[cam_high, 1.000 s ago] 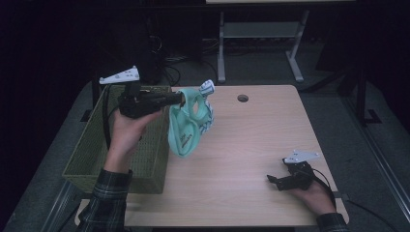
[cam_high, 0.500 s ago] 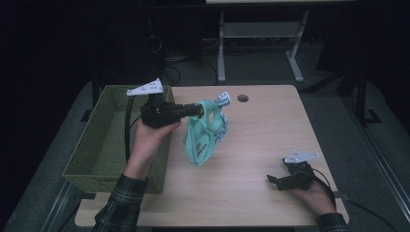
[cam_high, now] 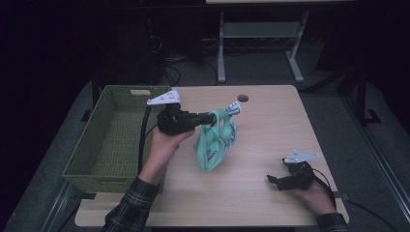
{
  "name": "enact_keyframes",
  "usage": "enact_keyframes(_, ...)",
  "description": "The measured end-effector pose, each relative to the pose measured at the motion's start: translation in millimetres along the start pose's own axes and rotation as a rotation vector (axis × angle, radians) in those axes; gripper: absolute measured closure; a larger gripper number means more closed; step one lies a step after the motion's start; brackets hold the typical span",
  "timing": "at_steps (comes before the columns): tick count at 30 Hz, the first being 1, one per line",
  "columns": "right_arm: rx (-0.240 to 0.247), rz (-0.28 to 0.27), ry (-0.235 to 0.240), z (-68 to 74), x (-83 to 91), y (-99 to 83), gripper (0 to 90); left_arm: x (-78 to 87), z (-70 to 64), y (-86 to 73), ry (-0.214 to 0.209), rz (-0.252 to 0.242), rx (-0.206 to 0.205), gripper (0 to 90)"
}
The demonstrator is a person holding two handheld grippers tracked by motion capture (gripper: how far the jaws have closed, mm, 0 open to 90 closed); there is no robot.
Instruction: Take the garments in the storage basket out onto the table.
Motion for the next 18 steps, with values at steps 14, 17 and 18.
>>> enact_keyframes(14, 0.003, -0.002, 0.0, -0.3, -0.1, 0.1, 8.0, -33.9, -8.0, -33.0, -0.024, 0.06, 0.009, 86.7)
enact_keyframes(17, 0.001, -0.001, 0.0, -0.1, -0.1, 0.0, 8.0, -39.4, -8.6, -39.2, -0.027, 0.068, 0.004, 86.7)
enact_keyframes(18, 0.0, 0.0, 0.0, 0.0, -0.1, 0.0, 8.0, -41.1, -8.5, -42.0, -0.027, 0.075, 0.004, 86.7)
Point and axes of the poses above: each handheld gripper's, and its own axes: x roughly backward along the jaws, y roughly out of its top, z roughly to its left, the point moved 7 cm from there along -x, roughly forward along the jaws, and after that the axes turned 14 degrees about -z, right-handed, at the moved point
